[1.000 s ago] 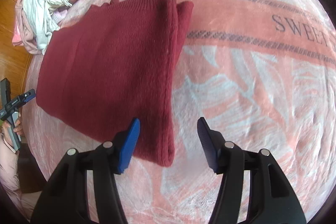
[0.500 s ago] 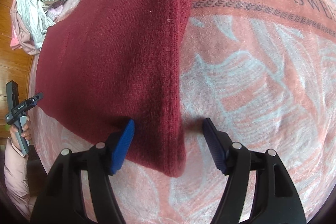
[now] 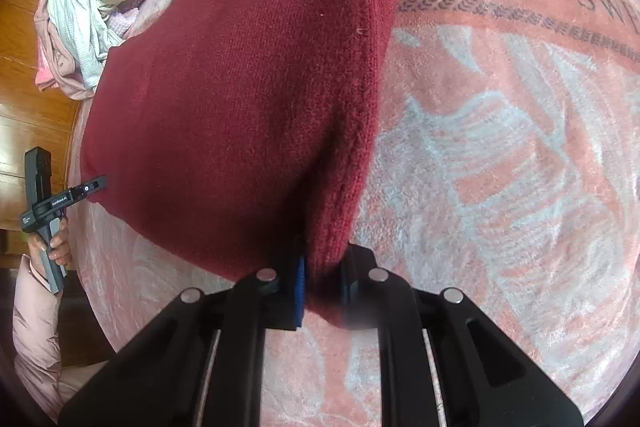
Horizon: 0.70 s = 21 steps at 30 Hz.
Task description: Fold small clothes
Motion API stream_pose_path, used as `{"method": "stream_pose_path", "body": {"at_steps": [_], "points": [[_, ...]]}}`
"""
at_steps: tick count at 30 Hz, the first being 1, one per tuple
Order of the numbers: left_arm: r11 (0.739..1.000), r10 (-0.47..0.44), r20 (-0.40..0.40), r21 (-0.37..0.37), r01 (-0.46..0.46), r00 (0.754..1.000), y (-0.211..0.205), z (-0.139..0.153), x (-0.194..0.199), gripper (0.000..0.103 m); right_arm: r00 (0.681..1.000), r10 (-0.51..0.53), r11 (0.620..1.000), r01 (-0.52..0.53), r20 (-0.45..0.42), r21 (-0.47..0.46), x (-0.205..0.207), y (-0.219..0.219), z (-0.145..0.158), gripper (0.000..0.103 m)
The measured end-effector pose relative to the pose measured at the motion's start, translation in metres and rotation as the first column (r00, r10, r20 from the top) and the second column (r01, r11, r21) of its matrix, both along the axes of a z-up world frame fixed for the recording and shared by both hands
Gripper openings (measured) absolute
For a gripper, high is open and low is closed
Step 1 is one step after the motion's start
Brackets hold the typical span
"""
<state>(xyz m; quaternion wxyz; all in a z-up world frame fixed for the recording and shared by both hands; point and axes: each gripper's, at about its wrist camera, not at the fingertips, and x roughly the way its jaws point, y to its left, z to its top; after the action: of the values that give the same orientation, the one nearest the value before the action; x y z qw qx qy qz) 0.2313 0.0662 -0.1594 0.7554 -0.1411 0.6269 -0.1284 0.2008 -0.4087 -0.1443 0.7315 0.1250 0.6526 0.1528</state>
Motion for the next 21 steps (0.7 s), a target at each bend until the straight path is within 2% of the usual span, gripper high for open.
{"method": "stream_pose_path", "body": {"at_steps": [5, 10, 15, 21], "points": [[0.999, 0.013, 0.029, 0.05, -0.014, 1.0, -0.008, 0.016, -0.008, 0.024, 0.999, 0.018, 0.999, -0.017, 0.027, -0.03, -0.012, -0.001, 0.021, 0.009], [1.0, 0.015, 0.044, -0.002, -0.015, 0.999, -0.008, 0.042, -0.027, 0.023, 0.998, 0.028, 1.0, -0.028, 0.048, -0.007, -0.038, -0.01, 0.055, 0.008], [0.999, -0.045, 0.014, -0.006, 0.045, 0.999, -0.017, 0.054, -0.062, 0.023, 0.999, 0.032, 0.999, -0.032, 0.016, 0.005, -0.082, -0.027, 0.071, 0.008], [0.995, -0.101, -0.03, -0.01, 0.101, 0.994, -0.027, 0.062, -0.112, 0.023, 0.998, 0.068, 0.998, -0.068, -0.014, -0.001, -0.152, -0.036, 0.074, 0.008]]}}
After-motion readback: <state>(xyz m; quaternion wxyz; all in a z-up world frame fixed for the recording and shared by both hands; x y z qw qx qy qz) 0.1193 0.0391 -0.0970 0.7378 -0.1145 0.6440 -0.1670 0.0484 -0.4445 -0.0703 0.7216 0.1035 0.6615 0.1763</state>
